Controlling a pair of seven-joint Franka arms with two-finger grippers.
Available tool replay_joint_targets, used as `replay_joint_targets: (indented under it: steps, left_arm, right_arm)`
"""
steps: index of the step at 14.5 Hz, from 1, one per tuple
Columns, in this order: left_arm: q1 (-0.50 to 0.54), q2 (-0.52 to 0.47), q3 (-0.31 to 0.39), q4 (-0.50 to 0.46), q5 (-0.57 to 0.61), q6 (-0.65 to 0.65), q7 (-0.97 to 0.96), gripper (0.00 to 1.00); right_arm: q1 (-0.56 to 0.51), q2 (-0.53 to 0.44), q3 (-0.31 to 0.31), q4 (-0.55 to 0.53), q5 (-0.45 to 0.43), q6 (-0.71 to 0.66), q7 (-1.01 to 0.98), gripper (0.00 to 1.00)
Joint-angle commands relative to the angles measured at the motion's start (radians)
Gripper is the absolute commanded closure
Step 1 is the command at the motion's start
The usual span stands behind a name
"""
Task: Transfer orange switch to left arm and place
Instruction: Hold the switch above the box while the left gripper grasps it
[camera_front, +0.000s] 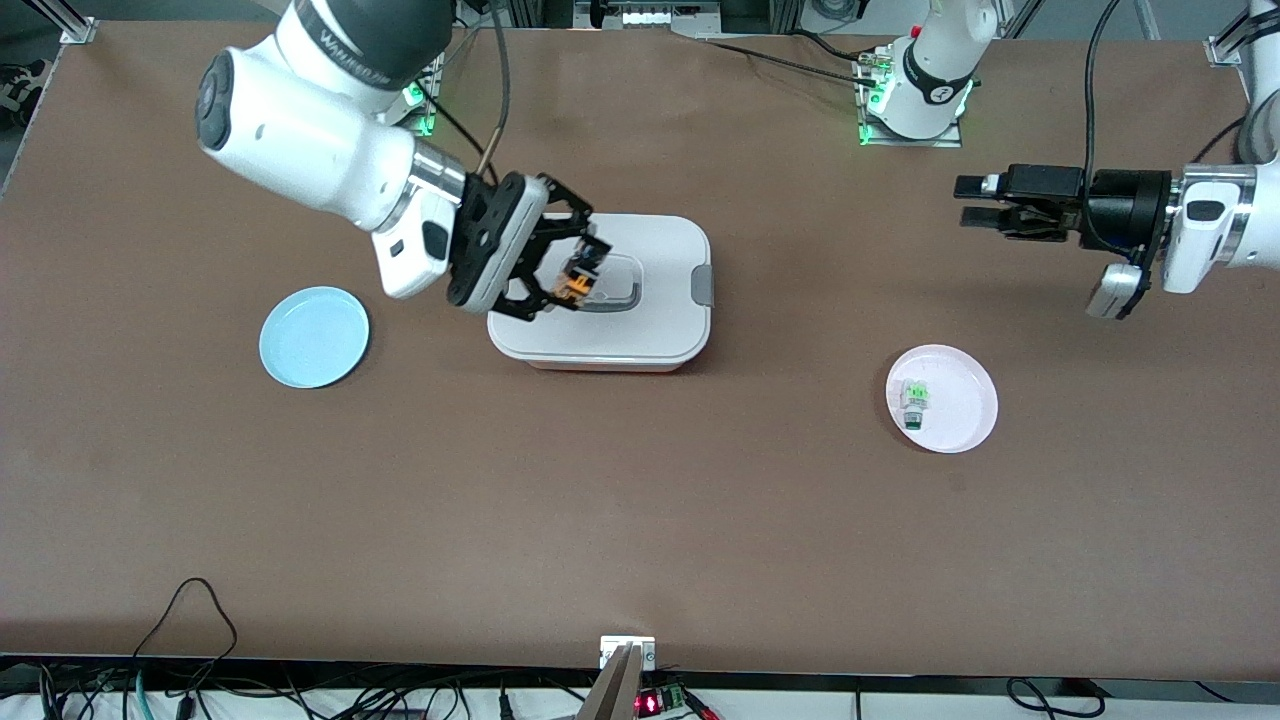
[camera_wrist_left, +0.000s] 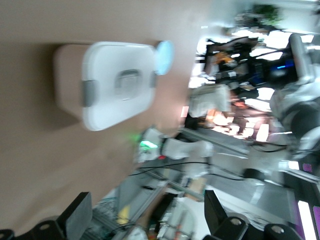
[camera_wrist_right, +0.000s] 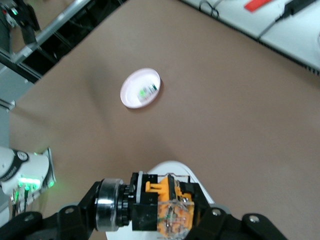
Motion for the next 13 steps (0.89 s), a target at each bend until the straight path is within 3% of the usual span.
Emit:
replay_joint_targets:
  steps: [1, 5, 9, 13]
  left_arm:
    - [-0.016, -0.012, -0.018, -0.097, -0.203, 0.058, 0.024, 0.03]
    - [-0.016, -0.017, -0.144, -0.201, -0.447, 0.223, 0.013, 0.03]
    - [-0.016, -0.004, -0.269, -0.203, -0.605, 0.406, 0.000, 0.03]
    - [-0.017, 0.003, -0.368, -0.199, -0.702, 0.535, -0.002, 0.03]
  right_arm:
    - [0.076, -0.021, -0.012, -0.002, 0.089, 0.122, -0.004, 0.89]
    - [0.144, -0.021, -0.012, -0.002, 0.156, 0.259, -0.002, 0.90]
    - [0.212, -0.016, -0.012, -0.002, 0.260, 0.397, -0.002, 0.91]
    - [0.264, -0.011, -0.012, 0.000, 0.265, 0.474, 0.019, 0.91]
